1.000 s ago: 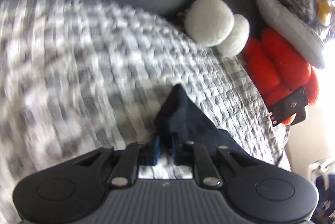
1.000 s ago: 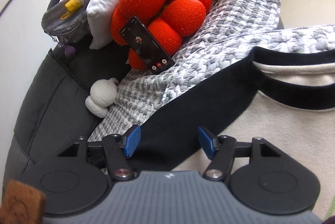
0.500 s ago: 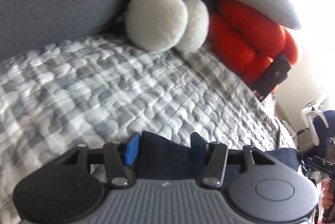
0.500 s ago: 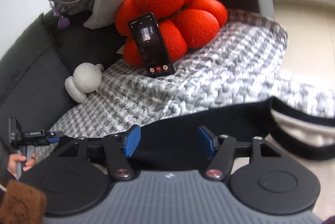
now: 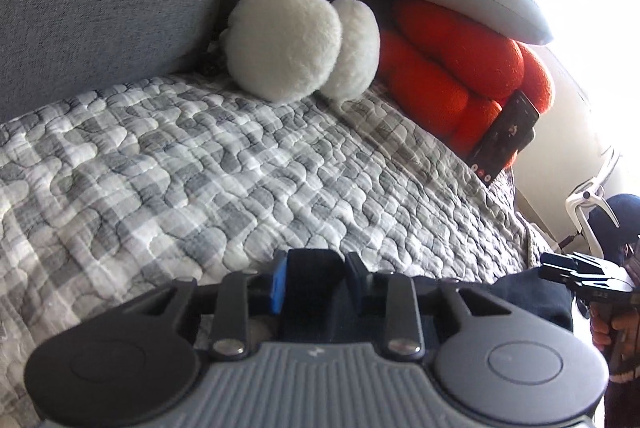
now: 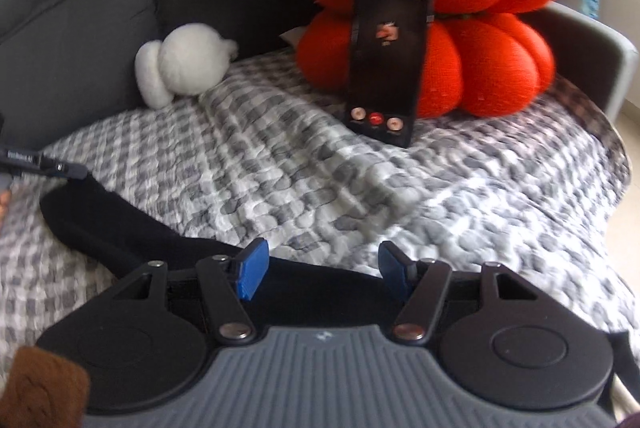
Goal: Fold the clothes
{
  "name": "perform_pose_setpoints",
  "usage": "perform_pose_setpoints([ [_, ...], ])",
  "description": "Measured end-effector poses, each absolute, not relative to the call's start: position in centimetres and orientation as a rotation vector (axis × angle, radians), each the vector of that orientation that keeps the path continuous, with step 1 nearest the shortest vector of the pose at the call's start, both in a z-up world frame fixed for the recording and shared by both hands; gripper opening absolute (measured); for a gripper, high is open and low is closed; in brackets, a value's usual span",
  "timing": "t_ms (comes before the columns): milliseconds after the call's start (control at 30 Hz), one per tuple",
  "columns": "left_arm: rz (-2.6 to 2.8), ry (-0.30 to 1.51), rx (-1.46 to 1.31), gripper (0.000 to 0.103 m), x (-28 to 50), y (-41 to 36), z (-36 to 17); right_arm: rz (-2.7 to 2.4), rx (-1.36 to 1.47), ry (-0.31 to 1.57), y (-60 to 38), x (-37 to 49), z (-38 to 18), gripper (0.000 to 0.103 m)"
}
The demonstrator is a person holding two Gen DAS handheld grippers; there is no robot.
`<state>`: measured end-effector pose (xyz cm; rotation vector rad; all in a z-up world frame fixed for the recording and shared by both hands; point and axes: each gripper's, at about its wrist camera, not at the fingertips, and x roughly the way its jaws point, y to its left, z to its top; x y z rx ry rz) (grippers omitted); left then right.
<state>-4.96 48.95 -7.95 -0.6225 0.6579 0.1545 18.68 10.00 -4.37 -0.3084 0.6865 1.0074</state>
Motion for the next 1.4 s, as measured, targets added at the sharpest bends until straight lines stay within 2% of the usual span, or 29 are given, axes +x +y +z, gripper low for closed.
perform_pose_setpoints([
  [200, 0.156, 0.661, -0.572, 0.03, -4.7, 48.1, -8.0, 1.061, -0.367, 0.669, 11.7, 18.1, -5.0, 0.063],
  [267, 0.16, 0.667, -0.557, 0.017, -4.5, 47.8, -8.0, 1.059, -0.371, 0.68, 11.9, 18.0, -5.3, 0.058],
  [300, 0.166, 0.668, -0.553, 0.016, -4.4, 47.6, -8.0, 1.058, -0.372, 0.686, 12.1, 17.9, -5.5, 0.057],
  [367, 0.183, 0.66, -0.554, 0.011, -4.4, 47.5, -8.1, 1.052, -0.384, 0.687, 12.3, 17.7, -5.8, 0.046],
  [500, 0.235, 0.633, -0.541, 0.009, -4.4, 47.2, -8.0, 1.058, -0.4, 0.678, 12.4, 17.2, -6.2, 0.024],
  [533, 0.249, 0.625, -0.533, 0.009, -4.4, 47.0, -7.9, 1.065, -0.399, 0.676, 12.4, 17.0, -6.2, 0.01],
  [633, 0.284, 0.593, -0.509, 0.008, -4.4, 46.7, -7.4, 1.052, -0.427, 0.634, 12.4, 16.3, -6.1, 0.002],
  [900, 0.339, 0.512, -0.468, 0.008, -3.1, 47.0, -5.5, 0.967, -0.364, 0.531, 12.1, 16.8, -4.1, 0.001],
  [1200, 0.388, 0.594, -0.358, 0.01, 1.7, 47.3, -8.2, 0.882, -0.42, 0.562, 14.4, 18.8, -6.5, 0.0],
  [1300, 0.38, 0.565, -0.373, 0.015, 1.2, 47.6, -8.3, 0.883, -0.39, 0.578, 14.1, 19.2, -6.6, 0.0],
  [1400, 0.383, 0.558, -0.428, 0.035, 0.7, 48.2, -7.9, 0.861, -0.353, 0.592, 13.6, 19.4, -6.3, 0.005],
])
